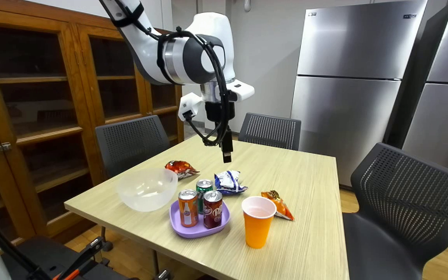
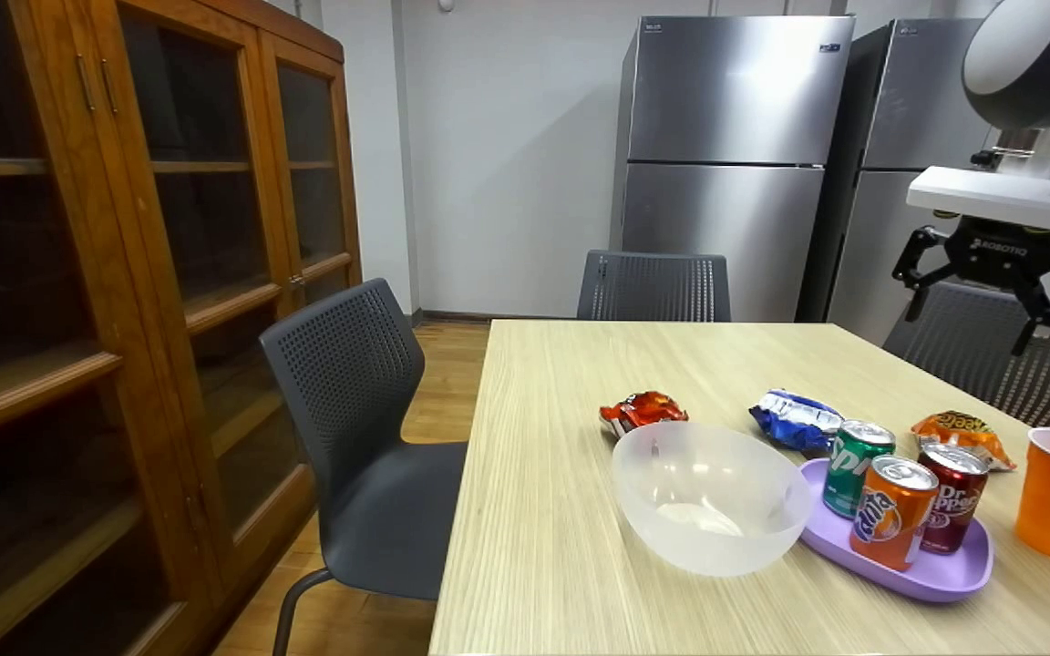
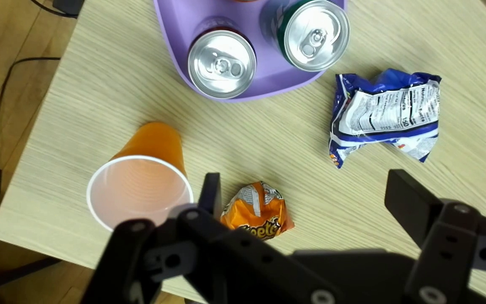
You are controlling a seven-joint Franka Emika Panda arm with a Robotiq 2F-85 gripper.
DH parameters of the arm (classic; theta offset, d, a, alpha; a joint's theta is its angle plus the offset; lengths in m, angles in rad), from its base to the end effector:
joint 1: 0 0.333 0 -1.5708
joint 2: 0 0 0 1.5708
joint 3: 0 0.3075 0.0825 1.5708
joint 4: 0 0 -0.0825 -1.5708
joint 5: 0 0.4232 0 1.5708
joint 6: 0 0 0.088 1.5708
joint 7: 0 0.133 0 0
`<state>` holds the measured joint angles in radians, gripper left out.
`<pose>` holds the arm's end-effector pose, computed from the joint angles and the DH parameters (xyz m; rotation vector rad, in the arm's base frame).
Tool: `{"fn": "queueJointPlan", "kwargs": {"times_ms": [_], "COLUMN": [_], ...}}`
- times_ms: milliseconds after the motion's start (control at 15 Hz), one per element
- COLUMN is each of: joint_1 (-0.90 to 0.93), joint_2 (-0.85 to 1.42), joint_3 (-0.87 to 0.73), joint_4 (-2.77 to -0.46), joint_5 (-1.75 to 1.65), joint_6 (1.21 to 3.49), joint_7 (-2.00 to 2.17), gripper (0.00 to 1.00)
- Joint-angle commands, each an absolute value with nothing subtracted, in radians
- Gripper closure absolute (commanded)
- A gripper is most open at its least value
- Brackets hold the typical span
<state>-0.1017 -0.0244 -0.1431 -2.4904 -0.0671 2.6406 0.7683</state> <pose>0.4987 -0.1233 0.2479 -2.7666 1.4356 -0.2768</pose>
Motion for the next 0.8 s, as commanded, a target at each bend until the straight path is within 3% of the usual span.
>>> {"fn": "queueJointPlan", "kwargs": {"times_ms": [0,733], "joint_1": [-0.114,-0.127], "joint_2": [-0.023,0.119], "joint_3": [-0.132,-0.168], "joint_4": [-2.488,-2.345], "joint_5": [-0.064,0.027], "joint_6": [2.639,2.619], "joint_7": [0.764,0.718], "gripper": [0.0,0.0]}}
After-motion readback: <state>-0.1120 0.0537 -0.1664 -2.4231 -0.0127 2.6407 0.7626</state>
